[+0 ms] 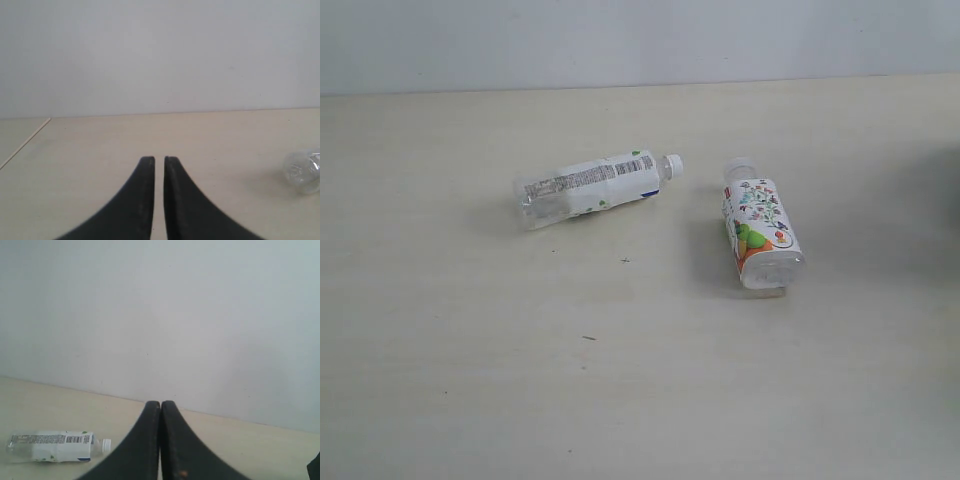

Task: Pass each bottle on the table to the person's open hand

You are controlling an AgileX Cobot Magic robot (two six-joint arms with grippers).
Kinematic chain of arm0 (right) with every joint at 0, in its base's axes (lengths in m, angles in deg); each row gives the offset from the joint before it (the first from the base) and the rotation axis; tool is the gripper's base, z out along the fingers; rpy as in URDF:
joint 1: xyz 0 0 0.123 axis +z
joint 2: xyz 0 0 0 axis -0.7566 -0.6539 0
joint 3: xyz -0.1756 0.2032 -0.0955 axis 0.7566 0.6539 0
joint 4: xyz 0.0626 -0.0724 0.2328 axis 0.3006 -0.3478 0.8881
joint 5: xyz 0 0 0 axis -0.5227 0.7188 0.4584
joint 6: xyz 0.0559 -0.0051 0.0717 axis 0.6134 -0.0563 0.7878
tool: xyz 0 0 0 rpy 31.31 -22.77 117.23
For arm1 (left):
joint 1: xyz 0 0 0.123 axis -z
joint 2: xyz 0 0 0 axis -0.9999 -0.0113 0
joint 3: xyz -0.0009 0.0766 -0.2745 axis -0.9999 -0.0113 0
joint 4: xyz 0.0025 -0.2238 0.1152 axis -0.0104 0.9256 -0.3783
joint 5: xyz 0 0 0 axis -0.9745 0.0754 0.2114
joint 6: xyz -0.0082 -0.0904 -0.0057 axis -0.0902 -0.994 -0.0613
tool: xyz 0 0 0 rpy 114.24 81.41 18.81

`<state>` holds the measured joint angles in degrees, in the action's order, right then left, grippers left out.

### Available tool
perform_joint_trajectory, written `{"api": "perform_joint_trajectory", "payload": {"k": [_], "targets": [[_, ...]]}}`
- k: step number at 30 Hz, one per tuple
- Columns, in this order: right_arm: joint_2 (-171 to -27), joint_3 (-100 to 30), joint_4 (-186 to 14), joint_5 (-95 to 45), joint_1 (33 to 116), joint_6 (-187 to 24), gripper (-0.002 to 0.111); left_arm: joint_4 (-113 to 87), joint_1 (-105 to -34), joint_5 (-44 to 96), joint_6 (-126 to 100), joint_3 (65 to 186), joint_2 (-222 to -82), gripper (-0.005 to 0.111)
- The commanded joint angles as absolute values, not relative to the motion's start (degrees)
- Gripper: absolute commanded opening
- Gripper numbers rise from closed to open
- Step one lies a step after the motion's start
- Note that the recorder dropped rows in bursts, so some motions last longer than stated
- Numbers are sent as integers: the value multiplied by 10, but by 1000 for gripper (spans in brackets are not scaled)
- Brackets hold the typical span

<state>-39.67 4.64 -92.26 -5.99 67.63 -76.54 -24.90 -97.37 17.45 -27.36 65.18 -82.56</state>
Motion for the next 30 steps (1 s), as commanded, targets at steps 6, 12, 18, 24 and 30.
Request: {"api": "perform_joint_trajectory", "payload": {"k": [6,12,18,24,30], "targets": [[-350,49,-919,-66,675,-761,0,-247,-975,179,-274,650,-822,10],[-307,49,-919,-57,675,-761,0,-247,-975,179,-274,650,-822,10],[-300,49,-919,-56,675,-761,0,-247,-975,179,-274,650,-822,10],[-300,66,-919,-57,675,-761,0,-247,-975,179,-274,650,-822,10],[-300,93,-919,-74,675,-748,0,-247,-975,179,-274,650,-822,10]]}}
